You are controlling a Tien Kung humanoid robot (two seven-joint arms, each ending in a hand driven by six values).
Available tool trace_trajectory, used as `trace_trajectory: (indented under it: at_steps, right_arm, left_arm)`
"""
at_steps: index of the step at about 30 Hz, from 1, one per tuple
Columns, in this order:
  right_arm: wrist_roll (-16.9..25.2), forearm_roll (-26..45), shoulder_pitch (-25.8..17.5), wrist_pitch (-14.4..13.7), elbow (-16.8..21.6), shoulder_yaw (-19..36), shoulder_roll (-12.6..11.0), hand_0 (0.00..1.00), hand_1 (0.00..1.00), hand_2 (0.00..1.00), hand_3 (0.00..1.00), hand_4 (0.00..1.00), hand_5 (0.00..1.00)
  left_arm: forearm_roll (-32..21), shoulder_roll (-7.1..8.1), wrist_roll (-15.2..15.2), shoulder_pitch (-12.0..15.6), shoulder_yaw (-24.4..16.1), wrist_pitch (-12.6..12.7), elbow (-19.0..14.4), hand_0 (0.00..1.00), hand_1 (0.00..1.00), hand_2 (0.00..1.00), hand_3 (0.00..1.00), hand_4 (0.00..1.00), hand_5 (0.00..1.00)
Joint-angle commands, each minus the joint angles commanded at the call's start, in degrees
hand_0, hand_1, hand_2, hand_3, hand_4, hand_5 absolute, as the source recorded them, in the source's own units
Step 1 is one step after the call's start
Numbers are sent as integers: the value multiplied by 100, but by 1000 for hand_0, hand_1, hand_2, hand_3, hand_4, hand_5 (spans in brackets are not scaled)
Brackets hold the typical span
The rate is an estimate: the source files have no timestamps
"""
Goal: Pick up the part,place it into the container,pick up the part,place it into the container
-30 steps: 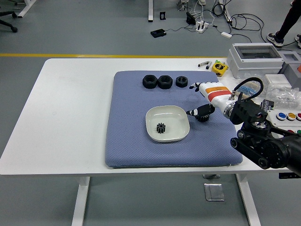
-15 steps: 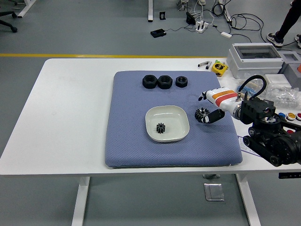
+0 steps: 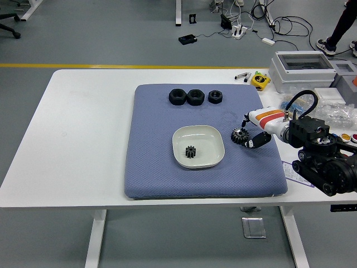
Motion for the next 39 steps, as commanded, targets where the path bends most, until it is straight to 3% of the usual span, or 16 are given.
trace_trajectory:
  at_steps: [11, 23, 39]
  right_arm:
    - [-40, -70, -93, 14, 95, -58, 121, 744, 747, 753, 685, 852, 370]
    - [-73, -189, -56, -205, 240, 5, 155, 748, 754, 762, 690, 820, 371]
    - [-140, -63, -97, -128, 21, -106, 216, 749, 756, 766, 697, 817, 364]
  left_arm:
    - [13, -5, 0, -14, 6, 8, 4, 596, 588, 670, 595, 583, 580]
    - [5, 5, -10, -44, 9, 10, 3, 596, 588, 664, 594, 581, 578]
    - [39, 3, 1, -88, -9, 10, -4, 596, 587, 665, 593, 581, 577]
